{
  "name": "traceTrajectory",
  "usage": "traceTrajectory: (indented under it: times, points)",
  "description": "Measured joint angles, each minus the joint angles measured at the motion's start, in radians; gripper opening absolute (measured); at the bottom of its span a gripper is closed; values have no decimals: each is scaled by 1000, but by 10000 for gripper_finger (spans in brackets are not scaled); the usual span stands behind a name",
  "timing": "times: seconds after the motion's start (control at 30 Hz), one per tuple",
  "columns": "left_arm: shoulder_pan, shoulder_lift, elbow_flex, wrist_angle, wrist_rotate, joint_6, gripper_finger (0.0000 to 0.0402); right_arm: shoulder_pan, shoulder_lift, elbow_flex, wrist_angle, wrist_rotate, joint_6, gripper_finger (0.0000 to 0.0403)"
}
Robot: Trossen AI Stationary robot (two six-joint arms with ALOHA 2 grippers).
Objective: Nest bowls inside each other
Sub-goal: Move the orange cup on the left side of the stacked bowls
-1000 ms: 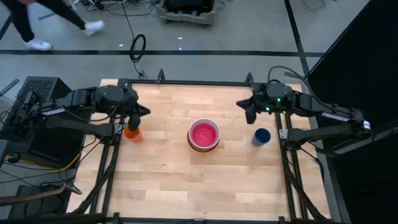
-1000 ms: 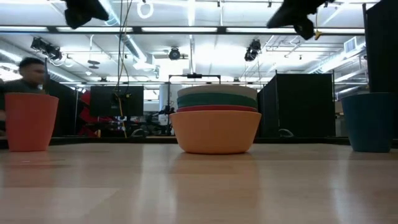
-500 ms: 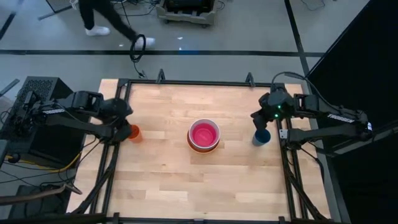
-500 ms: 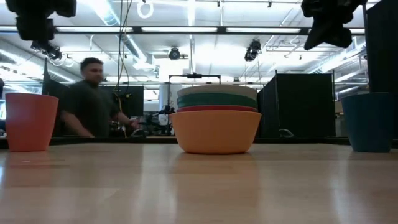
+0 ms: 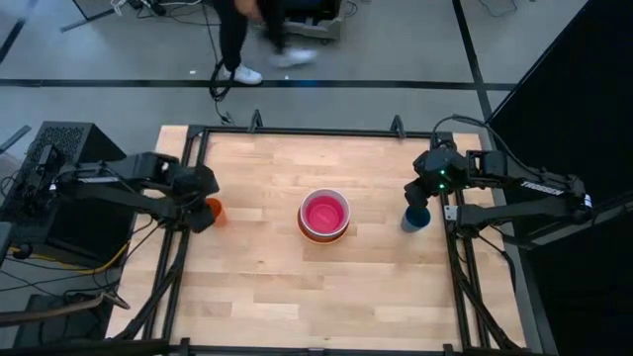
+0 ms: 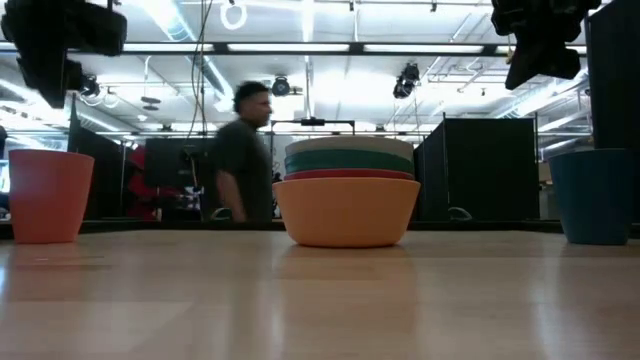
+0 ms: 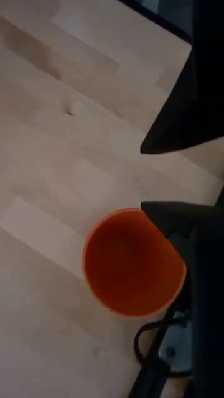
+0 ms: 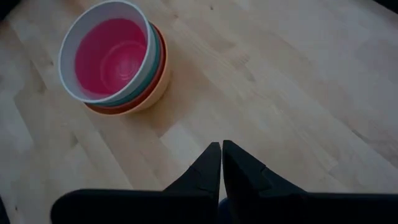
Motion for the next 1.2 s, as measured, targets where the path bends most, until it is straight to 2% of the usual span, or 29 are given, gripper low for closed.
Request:
traceTrajectory:
  times: [0.2, 0.27, 0.77, 0.87, 1.03, 1.2]
  points:
    - [0, 10, -99, 33, -2, -11, 196, 0, 0, 0, 2, -1, 3, 8]
    - [0, 12, -129, 56, 5, -16, 203, 0, 0, 0, 2, -1, 13, 11]
    - [0, 71, -234, 170, -41, -105, 74, 0, 0, 0, 2, 1, 22, 9]
    - [0, 83, -240, 197, -44, -112, 19, 0, 0, 0, 3, 3, 22, 11]
    - [0, 89, -223, 310, -45, -116, 2, 0, 0, 0, 3, 3, 21, 2]
    - [0, 149, -130, 457, -39, -60, 0, 0, 1, 0, 3, 9, 18, 6]
